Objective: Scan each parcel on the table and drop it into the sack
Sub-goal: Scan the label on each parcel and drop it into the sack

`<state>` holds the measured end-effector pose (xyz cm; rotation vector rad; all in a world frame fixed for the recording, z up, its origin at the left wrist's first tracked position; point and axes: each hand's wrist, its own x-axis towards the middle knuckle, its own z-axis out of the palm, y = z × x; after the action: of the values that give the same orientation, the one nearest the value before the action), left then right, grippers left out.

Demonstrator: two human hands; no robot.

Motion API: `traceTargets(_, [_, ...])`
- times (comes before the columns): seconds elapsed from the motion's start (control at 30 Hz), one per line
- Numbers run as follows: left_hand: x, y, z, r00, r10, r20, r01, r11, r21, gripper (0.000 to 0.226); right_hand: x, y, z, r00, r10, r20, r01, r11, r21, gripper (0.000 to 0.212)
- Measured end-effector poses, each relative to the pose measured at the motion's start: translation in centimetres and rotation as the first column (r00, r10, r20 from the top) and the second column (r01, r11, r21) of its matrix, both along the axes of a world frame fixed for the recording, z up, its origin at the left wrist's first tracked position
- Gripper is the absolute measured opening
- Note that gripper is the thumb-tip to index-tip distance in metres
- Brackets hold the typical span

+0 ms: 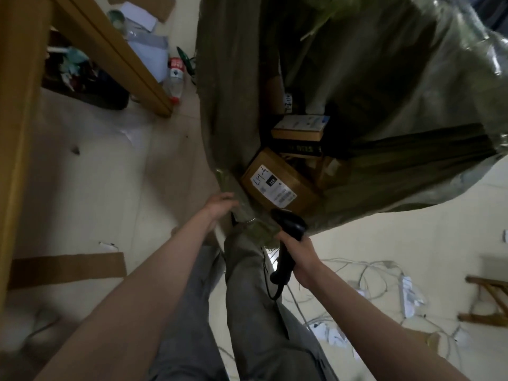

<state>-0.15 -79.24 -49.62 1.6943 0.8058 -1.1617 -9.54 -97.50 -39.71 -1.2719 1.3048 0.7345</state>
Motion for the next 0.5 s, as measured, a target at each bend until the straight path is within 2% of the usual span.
traceTargets(0.07, [-0.3, 0.1, -0.9, 0.998, 0.056, 0.032, -0.057, 0.998, 0.024, 0.043, 0.2, 0.1, -0.5, 1.0, 0.002, 0.011, -0.003, 1.0, 0.013, 0.012])
traceTargets(0.13, [-0.5, 0.3, -1.1, 0.986, 0.13, 0.1, -0.137, 0.988, 0.07, 0.03, 0.4, 0.2, -0.6, 1.0, -0.01, 0.024, 0.009, 1.0, 0.023, 0.012])
traceTargets(0.27, [-0.7, 1.4, 1.1, 0.931, 0.285, 0.226, -0.324, 0.933, 0.158, 0.009, 0.7, 0.4, 0.7, 0.996, -0.057, 0.073, 0.058, 0.998, -0.012, 0.01])
traceTargets(0.4, [-0.6, 3.6, 6.5, 0.905, 0.271, 0.327, -0.349, 0.914, 0.206, 0.016, 0.9, 0.6, 4.8, 0.984, -0.1, 0.145, 0.095, 0.995, 0.035, 0.023])
traceTargets(0.5, [-0.6, 5.9, 13.4, 0.879, 0.238, 0.414, -0.351, 0.909, 0.224, 0.016, 1.6, 0.6, 9.8, 0.973, -0.142, 0.183, 0.14, 0.99, 0.025, 0.032])
